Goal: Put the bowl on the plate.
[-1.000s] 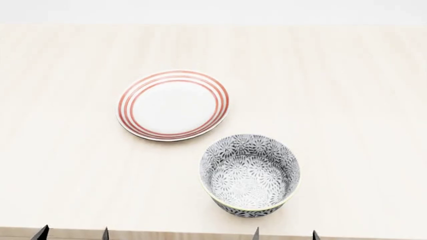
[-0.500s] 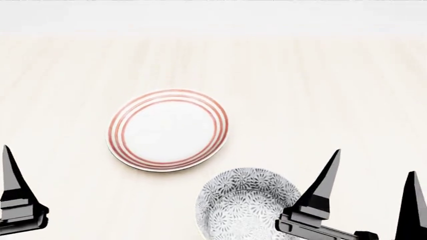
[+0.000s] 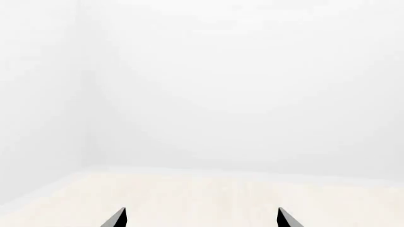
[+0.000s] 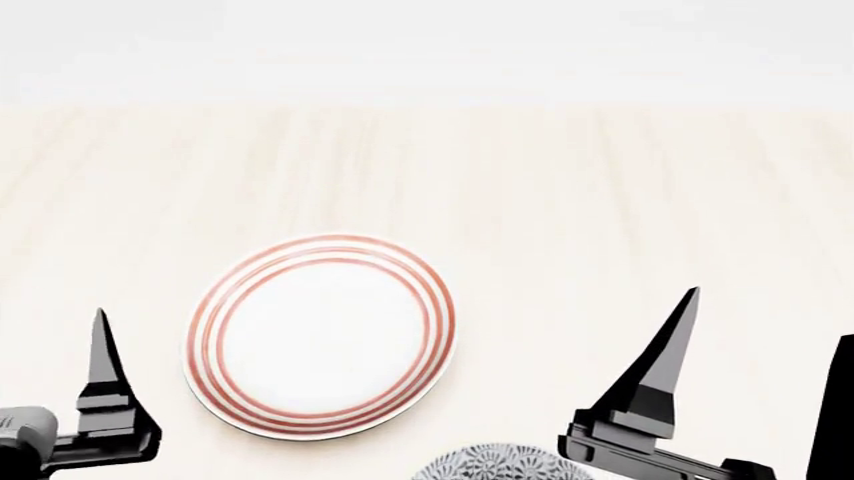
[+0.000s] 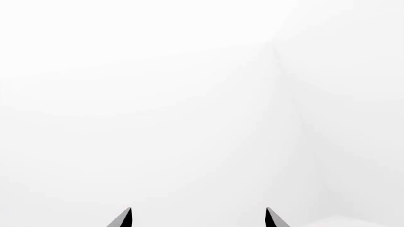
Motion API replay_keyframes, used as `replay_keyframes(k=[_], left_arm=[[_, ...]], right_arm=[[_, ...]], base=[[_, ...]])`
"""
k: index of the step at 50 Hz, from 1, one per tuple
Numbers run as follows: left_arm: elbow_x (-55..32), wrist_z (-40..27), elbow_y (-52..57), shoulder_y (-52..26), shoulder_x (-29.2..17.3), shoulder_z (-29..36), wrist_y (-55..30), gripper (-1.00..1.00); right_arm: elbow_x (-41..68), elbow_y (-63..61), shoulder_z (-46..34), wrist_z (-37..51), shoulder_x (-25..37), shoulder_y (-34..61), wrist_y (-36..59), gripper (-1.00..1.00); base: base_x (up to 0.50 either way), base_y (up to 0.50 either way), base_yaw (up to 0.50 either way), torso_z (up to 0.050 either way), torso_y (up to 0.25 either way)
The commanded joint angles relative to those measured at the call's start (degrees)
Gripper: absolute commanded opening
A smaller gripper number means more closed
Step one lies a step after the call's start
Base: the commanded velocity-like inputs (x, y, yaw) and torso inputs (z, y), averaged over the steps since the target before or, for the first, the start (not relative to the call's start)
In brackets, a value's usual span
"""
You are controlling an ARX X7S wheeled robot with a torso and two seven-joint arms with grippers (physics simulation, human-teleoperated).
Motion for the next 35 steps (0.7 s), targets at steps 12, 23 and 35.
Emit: replay_keyframes(k=[12, 23, 35], left_arm=[[-22.3, 10.4, -10.1, -11.1, 7.3, 8.8, -38.6, 1.00], [-32.6, 7.8, -7.8, -12.4, 6.8, 10.0, -42.5, 1.00], [-42.2, 3.8, -8.8, -14.1, 6.8, 8.3, -43.9, 1.00]], right_arm=[[-0.6, -1.8, -0.6, 0.2, 0.8, -0.7, 1.0, 1.00], [-0.7, -1.0, -1.3, 0.6, 1.3, -0.8, 0.3, 1.00], [-0.8, 0.2, -2.1, 0.9, 1.7, -1.1, -0.6, 1.00]], base=[[0.00, 0.00, 0.00, 0.000, 0.000], [0.00, 0.00, 0.00, 0.000, 0.000], [0.00, 0.00, 0.00, 0.000, 0.000]])
